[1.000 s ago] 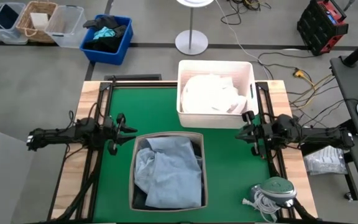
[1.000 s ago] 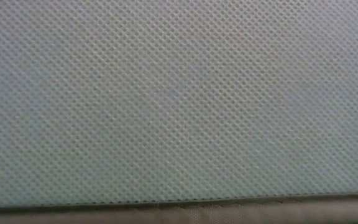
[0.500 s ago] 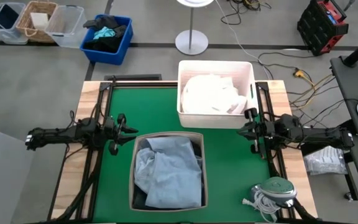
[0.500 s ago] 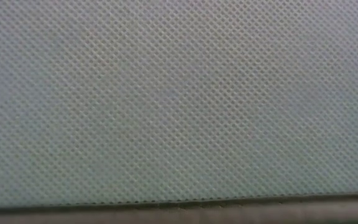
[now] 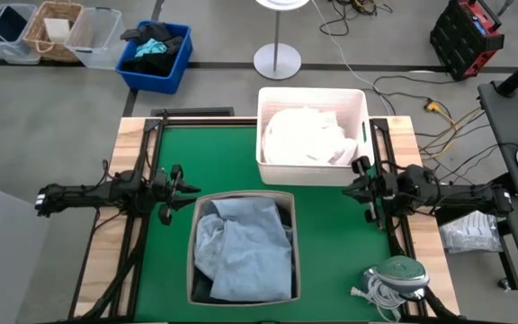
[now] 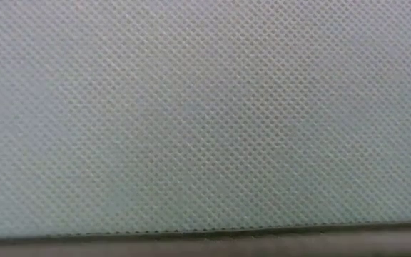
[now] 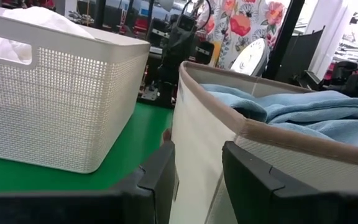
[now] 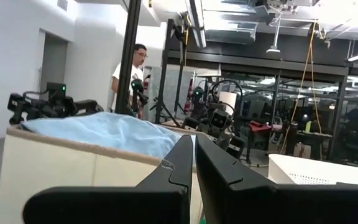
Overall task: Sort clothes
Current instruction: Return to Home Position
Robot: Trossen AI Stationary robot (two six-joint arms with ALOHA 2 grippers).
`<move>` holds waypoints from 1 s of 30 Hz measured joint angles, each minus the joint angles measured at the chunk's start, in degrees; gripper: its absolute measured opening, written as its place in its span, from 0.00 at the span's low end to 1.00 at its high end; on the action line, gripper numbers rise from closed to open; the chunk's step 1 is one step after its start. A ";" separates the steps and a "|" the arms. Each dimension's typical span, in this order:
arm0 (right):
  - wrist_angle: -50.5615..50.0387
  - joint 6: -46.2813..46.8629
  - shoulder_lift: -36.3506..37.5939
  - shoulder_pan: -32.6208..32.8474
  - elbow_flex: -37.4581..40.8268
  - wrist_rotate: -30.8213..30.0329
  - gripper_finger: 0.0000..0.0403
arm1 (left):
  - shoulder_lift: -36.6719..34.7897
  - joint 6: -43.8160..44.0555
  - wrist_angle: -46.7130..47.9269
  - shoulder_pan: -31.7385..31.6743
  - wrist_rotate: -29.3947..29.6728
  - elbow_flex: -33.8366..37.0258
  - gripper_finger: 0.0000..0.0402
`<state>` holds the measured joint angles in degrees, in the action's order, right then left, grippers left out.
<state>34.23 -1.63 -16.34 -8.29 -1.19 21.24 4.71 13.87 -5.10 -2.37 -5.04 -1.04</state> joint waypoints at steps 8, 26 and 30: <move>-0.03 -0.42 -0.02 0.00 -0.04 0.19 0.03 | 0.72 0.04 -0.04 0.00 0.00 0.00 0.28; 0.16 1.46 0.00 0.00 -0.22 0.17 0.03 | 0.83 0.02 -0.02 0.01 -0.02 0.00 0.28; 0.16 1.58 0.00 0.00 -0.24 0.17 0.03 | 0.83 0.02 0.00 0.00 -0.02 0.00 0.28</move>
<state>34.39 -0.05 -16.34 -8.29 -1.43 21.41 5.54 13.89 -5.11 -2.37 -5.06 -1.04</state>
